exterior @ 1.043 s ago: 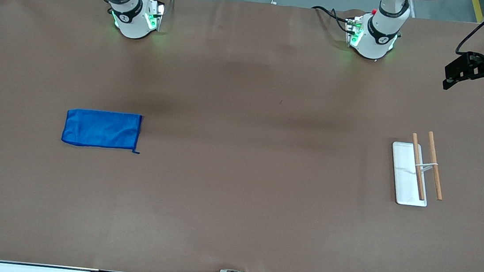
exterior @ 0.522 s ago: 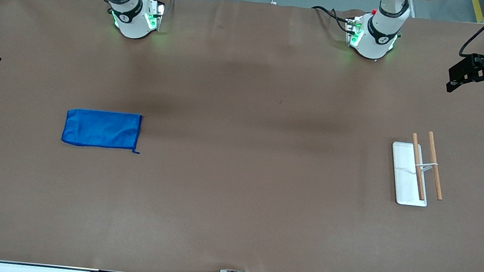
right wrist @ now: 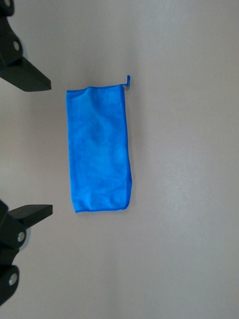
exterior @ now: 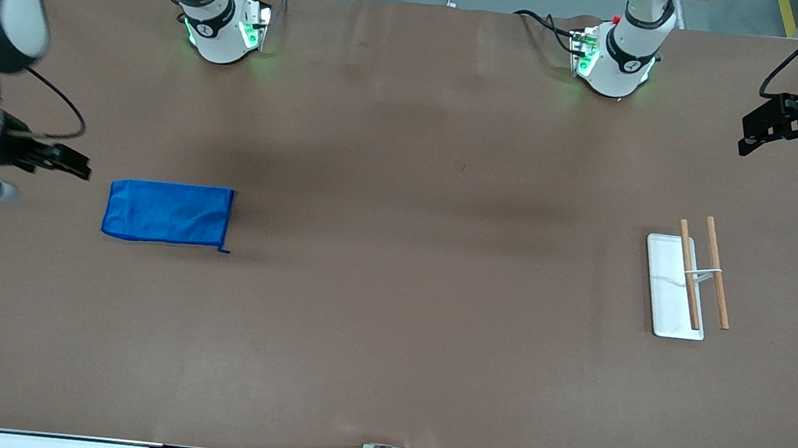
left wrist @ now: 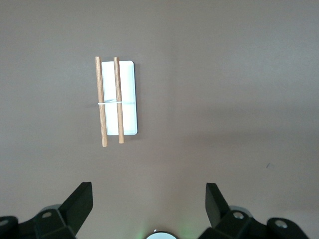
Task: Right arm passes towel to left arm to hang
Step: 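Lower the right gripper onto the blue towel's edge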
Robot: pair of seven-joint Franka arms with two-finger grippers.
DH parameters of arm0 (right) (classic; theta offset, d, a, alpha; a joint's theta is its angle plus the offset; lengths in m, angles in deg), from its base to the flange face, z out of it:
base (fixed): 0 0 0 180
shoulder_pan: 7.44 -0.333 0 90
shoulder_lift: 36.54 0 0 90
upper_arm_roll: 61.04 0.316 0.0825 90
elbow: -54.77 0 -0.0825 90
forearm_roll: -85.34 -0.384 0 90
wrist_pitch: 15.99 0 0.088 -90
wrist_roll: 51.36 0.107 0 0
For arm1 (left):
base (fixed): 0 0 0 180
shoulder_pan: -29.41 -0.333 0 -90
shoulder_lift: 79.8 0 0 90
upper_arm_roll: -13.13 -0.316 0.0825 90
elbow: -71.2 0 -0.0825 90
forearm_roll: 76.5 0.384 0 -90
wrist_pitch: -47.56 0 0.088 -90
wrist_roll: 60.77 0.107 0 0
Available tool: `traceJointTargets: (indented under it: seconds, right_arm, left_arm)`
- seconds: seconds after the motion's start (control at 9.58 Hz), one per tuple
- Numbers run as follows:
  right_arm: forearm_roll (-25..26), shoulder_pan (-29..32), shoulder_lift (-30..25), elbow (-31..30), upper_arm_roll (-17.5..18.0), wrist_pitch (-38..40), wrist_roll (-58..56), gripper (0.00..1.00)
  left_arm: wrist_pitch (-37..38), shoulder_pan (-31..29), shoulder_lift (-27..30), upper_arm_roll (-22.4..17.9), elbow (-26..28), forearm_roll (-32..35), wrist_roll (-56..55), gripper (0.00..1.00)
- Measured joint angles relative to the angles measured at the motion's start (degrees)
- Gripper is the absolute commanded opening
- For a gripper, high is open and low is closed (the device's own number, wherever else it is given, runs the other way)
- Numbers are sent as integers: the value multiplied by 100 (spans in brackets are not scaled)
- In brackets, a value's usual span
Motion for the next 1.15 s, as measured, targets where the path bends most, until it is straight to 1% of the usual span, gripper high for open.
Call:
traceJointTargets:
  seconds: [0.31,0.42,0.52,0.83,0.94,1.15]
  right_arm:
    - [4,-8,75,-1650,-10,-2099,-2,100]
    - [7,-8,203,-2097,-21,-2759,-4,100]
    - [10,-8,392,-2381,-25,-3225,-6,100]
    - [13,-13,1001,-2563,-25,-4106,-19,99]
    - [13,-13,1166,-2603,-25,-4341,-22,97]
    - [13,-13,1419,-2627,-27,-4568,-25,93]
  left_arm:
    - [0,0,-13,1,-6,0,0,100]
    - [0,0,-25,1,-7,0,0,100]
    - [0,-2,-35,-3,-8,0,0,100]
    - [0,-3,-59,-9,-15,0,2,100]
    - [0,-2,-63,-4,-16,0,2,100]
    - [0,-1,-68,-3,-18,0,2,100]
